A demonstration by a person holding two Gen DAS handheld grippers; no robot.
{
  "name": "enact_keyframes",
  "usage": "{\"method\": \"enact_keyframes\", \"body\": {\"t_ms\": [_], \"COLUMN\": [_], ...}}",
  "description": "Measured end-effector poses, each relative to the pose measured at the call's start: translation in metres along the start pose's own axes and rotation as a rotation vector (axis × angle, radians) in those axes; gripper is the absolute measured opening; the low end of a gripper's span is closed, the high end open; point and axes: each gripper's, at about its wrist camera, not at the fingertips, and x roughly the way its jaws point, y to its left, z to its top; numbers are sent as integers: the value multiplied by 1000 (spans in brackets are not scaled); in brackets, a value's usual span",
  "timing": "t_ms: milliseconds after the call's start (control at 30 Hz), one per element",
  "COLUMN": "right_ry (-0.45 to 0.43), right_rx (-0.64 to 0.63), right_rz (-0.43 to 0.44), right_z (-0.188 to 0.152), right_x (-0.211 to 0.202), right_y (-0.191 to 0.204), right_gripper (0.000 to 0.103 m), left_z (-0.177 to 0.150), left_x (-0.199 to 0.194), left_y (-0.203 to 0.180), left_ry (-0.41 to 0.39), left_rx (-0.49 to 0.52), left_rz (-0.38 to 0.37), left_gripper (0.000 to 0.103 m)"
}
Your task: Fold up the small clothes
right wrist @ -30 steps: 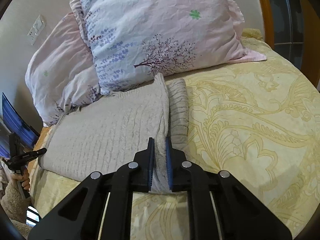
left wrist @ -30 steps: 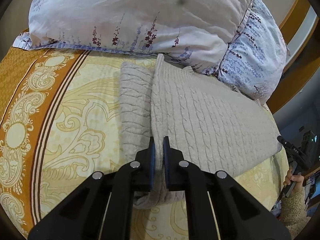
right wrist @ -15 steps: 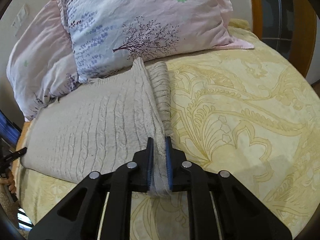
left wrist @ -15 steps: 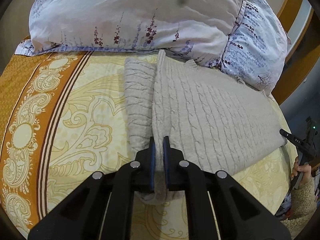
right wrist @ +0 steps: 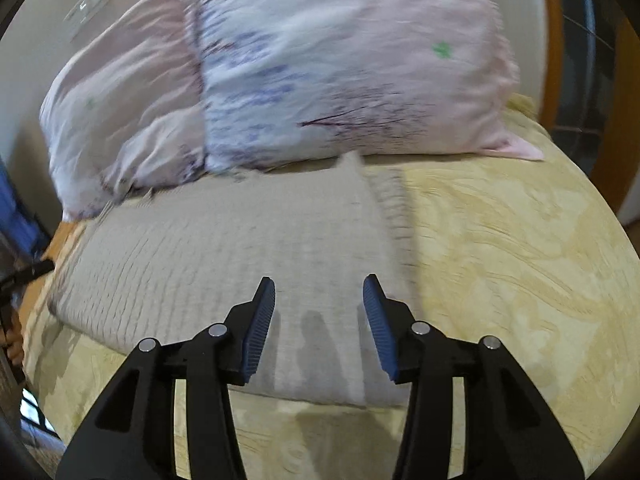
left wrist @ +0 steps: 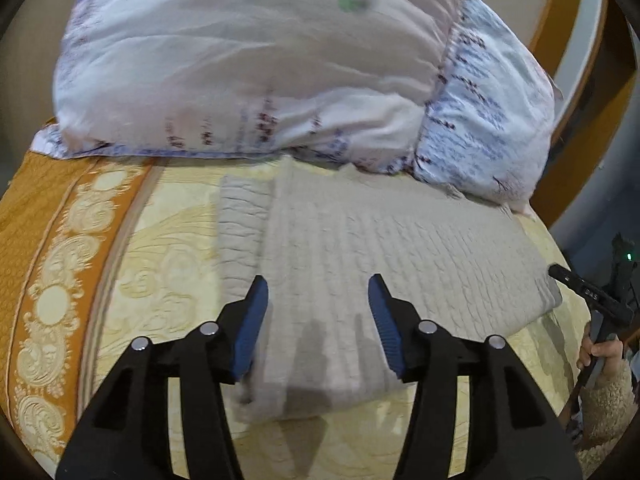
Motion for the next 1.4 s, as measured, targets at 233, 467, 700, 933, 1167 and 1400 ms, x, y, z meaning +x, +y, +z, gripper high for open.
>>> {"method": "enact_keyframes", "body": {"t_ms": [233, 467, 700, 933, 1167, 1400], "right_ry": [95, 102, 82, 61, 71, 79], "right_rx": [-68, -87, -87, -115, -180, -159], "right_rz": [-34, -59, -37, -16, -51, -38], "right_z": [-9, -6, 2, 10, 9, 9], "right_x": [33, 34, 34, 45, 60, 65], "right_y": [20, 30, 43, 70, 92, 88], "right_gripper": [56, 63, 66, 75, 78, 79], "left_z": [-11, -6, 5, 12, 15, 18], "left_x": [29, 18, 7, 21, 38, 45], "left_y": [1, 12, 44, 70, 79, 75], "left_ry": [87, 55, 15, 46, 82, 85], "left_rx": [-7, -94, -218, -346, -401, -427], "left_rz": [35, -29, 20, 10, -7, -72], "left_gripper": [58, 62, 73, 77, 78, 79]}}
